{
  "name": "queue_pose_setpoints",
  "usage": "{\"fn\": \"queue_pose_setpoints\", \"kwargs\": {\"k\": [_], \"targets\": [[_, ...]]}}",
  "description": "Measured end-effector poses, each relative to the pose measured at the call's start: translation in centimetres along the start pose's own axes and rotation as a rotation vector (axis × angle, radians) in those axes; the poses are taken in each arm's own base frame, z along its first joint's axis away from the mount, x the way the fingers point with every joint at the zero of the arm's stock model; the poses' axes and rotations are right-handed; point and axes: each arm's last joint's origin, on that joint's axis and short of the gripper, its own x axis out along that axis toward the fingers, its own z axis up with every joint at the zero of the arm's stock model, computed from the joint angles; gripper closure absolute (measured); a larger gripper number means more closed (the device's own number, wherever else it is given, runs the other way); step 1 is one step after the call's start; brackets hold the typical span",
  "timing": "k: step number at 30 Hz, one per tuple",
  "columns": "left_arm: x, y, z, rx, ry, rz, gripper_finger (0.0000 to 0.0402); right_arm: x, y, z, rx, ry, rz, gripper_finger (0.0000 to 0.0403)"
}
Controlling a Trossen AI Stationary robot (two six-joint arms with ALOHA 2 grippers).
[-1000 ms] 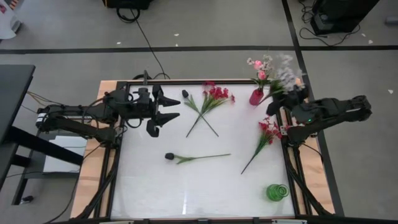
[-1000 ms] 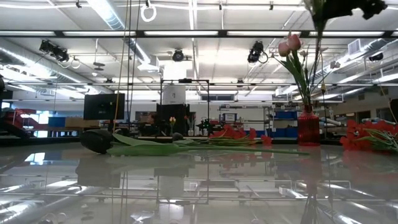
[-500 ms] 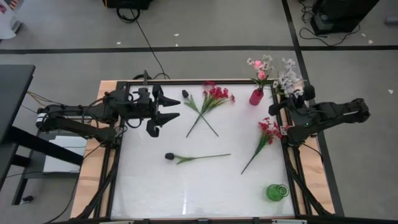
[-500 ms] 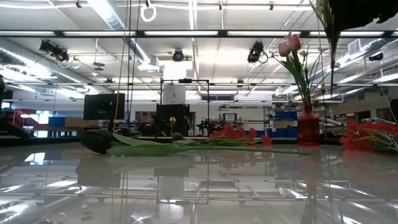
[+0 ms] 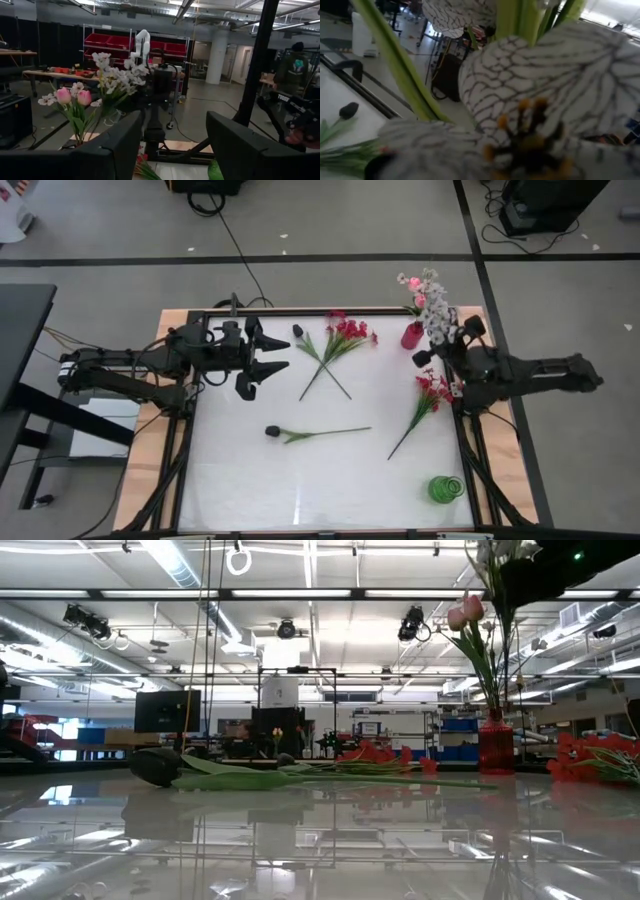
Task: Sort flowers into vase by color
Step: Put the white flowers into the red vase
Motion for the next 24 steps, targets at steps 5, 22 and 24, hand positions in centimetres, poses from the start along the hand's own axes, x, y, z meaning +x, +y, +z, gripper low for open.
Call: {"fn": "queue_pose_setpoints", "kwargs": {"k": [5, 22, 24], "targets": [[0.0, 0.0, 0.0, 0.000, 0.000, 0.000, 0.0173, 1.4, -0.7, 0.0, 0.023, -0.016, 0.031, 0.0390], [0.0, 0.0, 0.0, 0.000, 0.000, 0.000, 0.0173, 3.7, -1.8, -1.1, 0.142, 0.049, 0.014, 0.0390], [0.0, 0.0, 0.0, 0.000, 0.000, 0.000, 0.0173, 3.9, -1.8, -1.3, 0.168, 0.066, 0.001, 0.0390]]}}
